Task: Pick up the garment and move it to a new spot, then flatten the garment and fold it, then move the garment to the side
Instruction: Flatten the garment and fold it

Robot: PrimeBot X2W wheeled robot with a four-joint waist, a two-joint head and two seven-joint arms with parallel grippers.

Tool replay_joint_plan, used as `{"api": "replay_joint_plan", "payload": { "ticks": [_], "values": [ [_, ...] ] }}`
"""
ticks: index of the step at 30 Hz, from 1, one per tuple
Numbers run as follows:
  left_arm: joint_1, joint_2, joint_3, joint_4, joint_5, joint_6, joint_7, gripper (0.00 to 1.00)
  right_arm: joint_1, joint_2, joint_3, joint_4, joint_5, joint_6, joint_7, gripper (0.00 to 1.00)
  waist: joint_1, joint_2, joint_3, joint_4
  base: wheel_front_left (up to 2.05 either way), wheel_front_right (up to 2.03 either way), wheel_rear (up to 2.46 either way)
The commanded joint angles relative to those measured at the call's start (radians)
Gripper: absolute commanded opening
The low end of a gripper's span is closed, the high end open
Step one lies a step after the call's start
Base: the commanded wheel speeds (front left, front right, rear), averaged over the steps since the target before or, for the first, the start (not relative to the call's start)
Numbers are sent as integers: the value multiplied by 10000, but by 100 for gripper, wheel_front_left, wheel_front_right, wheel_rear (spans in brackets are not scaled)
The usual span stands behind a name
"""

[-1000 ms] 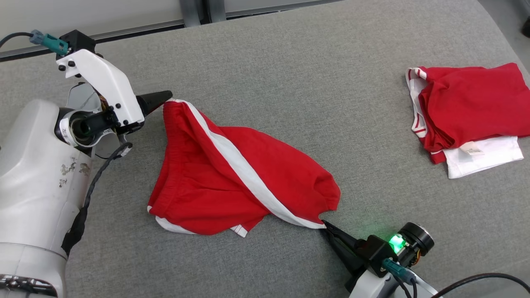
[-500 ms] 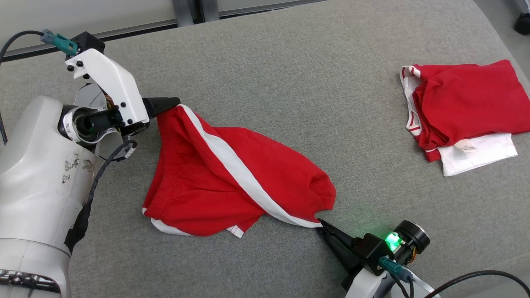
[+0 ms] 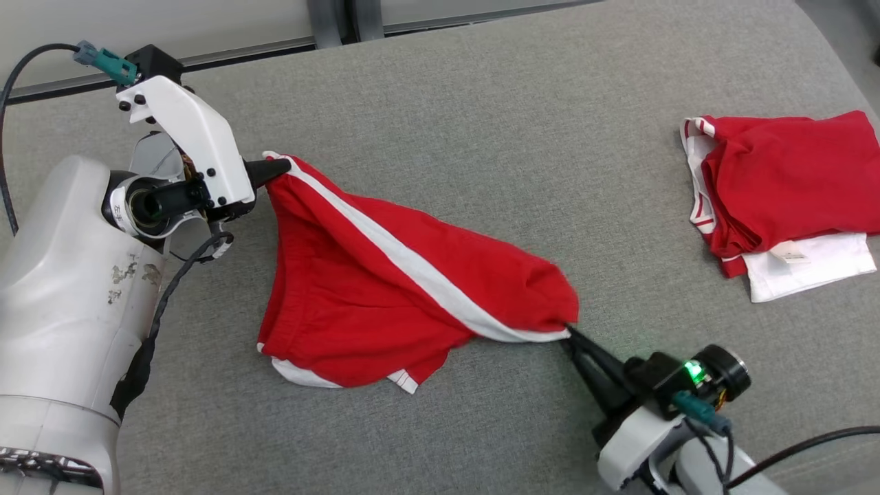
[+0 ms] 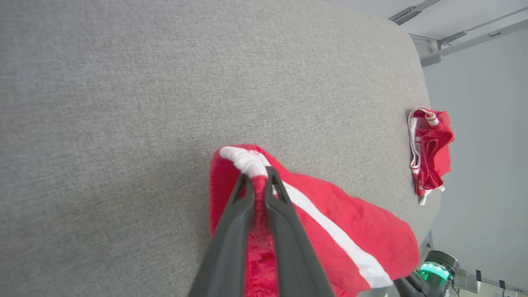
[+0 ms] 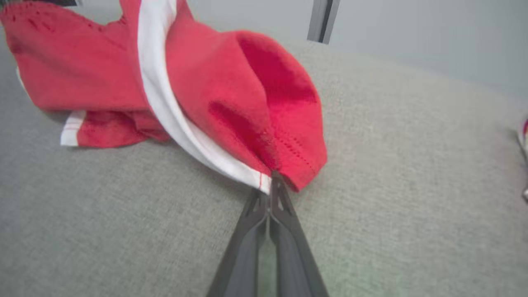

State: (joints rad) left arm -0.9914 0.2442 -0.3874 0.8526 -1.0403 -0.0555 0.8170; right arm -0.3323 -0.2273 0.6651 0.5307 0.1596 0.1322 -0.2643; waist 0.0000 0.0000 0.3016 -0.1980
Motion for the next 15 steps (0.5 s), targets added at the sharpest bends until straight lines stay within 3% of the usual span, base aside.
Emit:
{"api": "replay_joint_plan", "payload": {
  "ticks": [1,7,15],
  "values": [
    [-59,57,-63,-113,97,-174,-91,0,-115,-121,-375,-307,282,-28,4,0,0,0,-158,154,0,0,0],
    [-90,-114,-118,-933,-18,-648,-918,0,-1146,-957,-1675,-1633,891,-26,3,0,0,0,-842,662,0,0,0],
    [-289,-149,-450,-2715,278,-767,-2886,0,-3188,-1852,-2327,-2158,1688,-26,302,0,0,0,-1837,1270,0,0,0]
  ]
}}
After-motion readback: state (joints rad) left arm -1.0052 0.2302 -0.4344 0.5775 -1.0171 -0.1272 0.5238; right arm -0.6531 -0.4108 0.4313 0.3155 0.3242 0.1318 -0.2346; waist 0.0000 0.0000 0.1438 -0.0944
